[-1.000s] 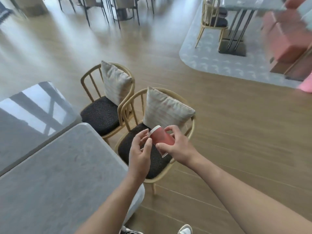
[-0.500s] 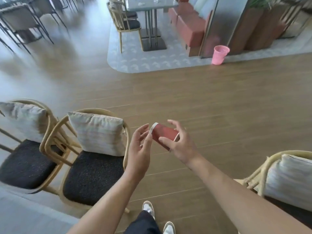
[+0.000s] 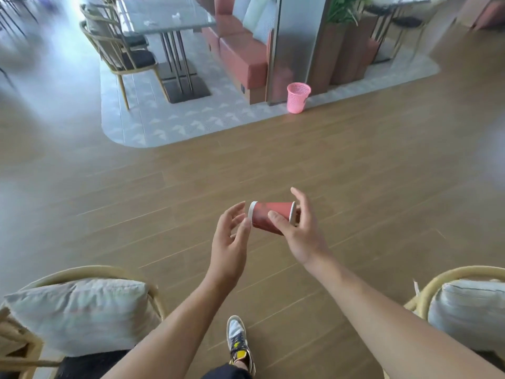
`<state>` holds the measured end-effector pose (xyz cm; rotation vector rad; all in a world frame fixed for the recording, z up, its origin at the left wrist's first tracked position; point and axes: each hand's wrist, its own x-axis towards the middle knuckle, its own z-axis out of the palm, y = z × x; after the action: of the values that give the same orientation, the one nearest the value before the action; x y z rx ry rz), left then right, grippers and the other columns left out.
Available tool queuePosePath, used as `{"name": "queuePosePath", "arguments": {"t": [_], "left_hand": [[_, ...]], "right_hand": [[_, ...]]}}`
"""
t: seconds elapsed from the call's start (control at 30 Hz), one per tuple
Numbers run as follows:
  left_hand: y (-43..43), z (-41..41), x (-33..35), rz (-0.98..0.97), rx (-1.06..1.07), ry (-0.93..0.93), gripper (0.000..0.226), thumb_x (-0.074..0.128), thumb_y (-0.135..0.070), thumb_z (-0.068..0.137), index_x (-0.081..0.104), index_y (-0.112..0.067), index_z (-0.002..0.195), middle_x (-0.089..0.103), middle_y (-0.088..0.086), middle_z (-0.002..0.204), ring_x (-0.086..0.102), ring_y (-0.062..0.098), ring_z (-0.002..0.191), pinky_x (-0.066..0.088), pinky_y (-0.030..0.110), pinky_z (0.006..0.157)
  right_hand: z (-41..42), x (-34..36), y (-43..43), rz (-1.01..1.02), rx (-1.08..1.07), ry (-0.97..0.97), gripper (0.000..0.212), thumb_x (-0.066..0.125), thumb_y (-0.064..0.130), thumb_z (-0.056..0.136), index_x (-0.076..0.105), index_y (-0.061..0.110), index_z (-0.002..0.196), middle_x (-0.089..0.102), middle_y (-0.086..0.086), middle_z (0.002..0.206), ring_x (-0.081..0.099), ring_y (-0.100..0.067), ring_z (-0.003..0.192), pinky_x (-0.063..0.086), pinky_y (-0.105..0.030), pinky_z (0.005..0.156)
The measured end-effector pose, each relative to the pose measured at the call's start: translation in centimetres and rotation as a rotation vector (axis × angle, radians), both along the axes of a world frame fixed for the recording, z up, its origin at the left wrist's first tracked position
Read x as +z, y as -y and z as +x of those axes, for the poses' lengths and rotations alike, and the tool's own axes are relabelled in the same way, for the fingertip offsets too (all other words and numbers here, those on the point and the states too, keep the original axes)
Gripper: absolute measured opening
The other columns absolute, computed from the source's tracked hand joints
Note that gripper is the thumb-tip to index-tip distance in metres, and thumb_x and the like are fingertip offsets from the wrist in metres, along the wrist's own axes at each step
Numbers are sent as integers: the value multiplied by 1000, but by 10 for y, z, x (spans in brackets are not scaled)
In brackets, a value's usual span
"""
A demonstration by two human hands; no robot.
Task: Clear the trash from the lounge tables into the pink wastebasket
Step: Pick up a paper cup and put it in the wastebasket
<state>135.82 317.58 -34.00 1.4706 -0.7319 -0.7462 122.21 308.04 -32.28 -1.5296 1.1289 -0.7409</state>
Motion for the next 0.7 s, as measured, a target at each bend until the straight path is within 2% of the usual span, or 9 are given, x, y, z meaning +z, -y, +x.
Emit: {"name": "queuePosePath", "arguments": {"t": [0.1,0.2,0.27,0.33,0.43,0.57,0.7], "left_hand": [[43,31,5,-7,-61,22,50,58,-56,90,61,-35,134,67,-2,138,62,15,130,54,47,107],[85,58,8,-6,-93,29,42,58,-48,94,61,-35,134,67,-2,137,62,13,129,54,46,107],[109,73,11,-9,-110,35,39,59,-45,94,60,-42,133,66,-5,137,62,11,128,54,44,107],[135,87,12,-11,-118,32,40,60,-44,94,57,-47,134,64,-7,138,62,10,128,55,42,106],[180,107,11,-6,-129,24,45,60,-38,94,55,-41,139,62,-4,140,61,12,129,54,44,107],[251,126,6,3,-147,25,45,60,-37,93,56,-37,139,62,-4,139,61,13,130,55,39,106],[333,142,1,3,-158,40,42,61,-30,97,56,-34,139,60,-3,141,61,11,129,54,28,100]], "right_hand": [[28,7,39,15,-102,43,71,73,55,76,43,33,137,52,4,133,57,-19,125,49,-29,96],[54,13,79,15,-141,64,62,70,55,79,46,30,130,57,0,129,60,-23,120,53,-40,101],[68,14,103,8,-158,75,62,69,55,80,48,29,132,58,-4,130,61,-23,120,53,-41,103],[81,12,130,2,-183,80,59,68,56,81,49,31,130,59,-3,128,62,-22,117,54,-35,96],[99,8,173,-1,-207,85,55,66,57,81,51,33,128,60,-1,125,63,-15,110,49,-22,85],[117,-6,242,-16,-208,66,55,66,57,82,52,31,129,61,-3,128,62,-20,116,52,-35,99],[136,-15,321,-11,-210,74,55,66,57,81,54,31,128,61,-1,127,61,-20,119,50,-35,103]]}}
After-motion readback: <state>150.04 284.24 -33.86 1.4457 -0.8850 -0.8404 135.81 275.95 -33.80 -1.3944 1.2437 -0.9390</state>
